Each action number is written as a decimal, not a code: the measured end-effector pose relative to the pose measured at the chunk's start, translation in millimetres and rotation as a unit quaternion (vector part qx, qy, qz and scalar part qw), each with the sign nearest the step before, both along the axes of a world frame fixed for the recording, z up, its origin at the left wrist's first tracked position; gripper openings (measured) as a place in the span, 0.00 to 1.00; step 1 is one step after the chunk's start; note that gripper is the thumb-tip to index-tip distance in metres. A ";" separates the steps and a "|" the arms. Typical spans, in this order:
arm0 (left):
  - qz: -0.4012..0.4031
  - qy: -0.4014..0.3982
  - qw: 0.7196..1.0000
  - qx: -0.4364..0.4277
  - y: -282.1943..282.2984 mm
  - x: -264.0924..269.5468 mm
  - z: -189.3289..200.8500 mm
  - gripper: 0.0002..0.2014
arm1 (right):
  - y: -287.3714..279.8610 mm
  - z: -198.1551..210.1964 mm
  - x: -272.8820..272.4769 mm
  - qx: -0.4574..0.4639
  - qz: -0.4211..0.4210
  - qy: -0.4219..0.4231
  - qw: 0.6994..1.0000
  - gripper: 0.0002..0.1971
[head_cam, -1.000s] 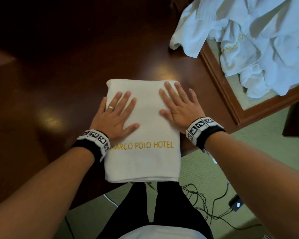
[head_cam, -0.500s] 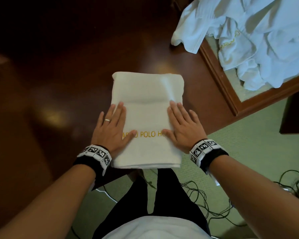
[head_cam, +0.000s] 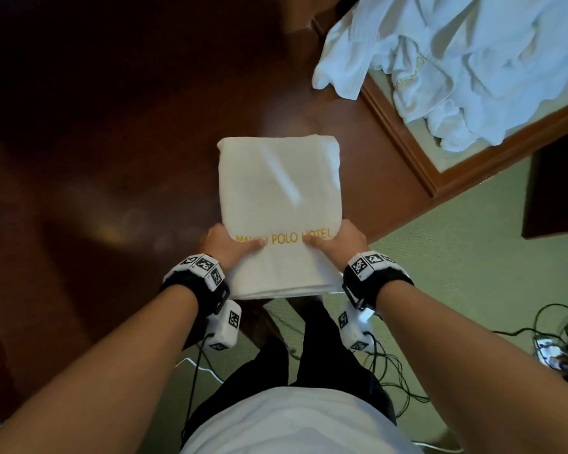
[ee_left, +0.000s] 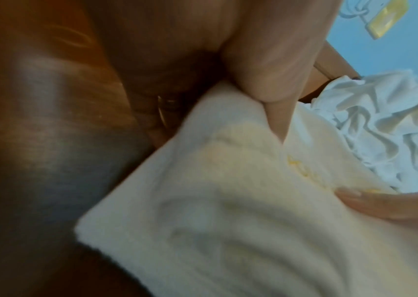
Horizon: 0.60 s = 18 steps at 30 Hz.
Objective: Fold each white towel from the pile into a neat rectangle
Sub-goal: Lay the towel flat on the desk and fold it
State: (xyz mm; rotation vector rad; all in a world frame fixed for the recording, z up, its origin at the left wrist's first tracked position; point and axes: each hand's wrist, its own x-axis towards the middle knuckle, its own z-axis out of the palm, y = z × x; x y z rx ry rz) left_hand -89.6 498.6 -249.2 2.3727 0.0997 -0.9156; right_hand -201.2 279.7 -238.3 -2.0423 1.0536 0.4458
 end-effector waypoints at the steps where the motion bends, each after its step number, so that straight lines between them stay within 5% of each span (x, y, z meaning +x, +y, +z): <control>1: 0.002 -0.004 1.000 -0.014 -2.0 -0.2 2.1 0.52 | 0.6 4.0 1.4 0.003 0.000 -0.004 1.000 0.31; 5: 0.006 -0.048 0.997 -0.059 -24.2 4.5 31.8 0.51 | -8.6 27.9 9.2 -0.004 -0.054 -0.027 0.998 0.27; 14: -0.045 -0.142 0.980 -0.128 -124.9 27.6 134.8 0.24 | -85.8 114.4 14.8 -0.029 -0.123 -0.103 0.987 0.31; 18: -0.088 -0.165 0.966 -0.178 -189.0 27.3 178.9 0.20 | -144.2 156.5 3.4 -0.048 -0.147 -0.166 0.974 0.26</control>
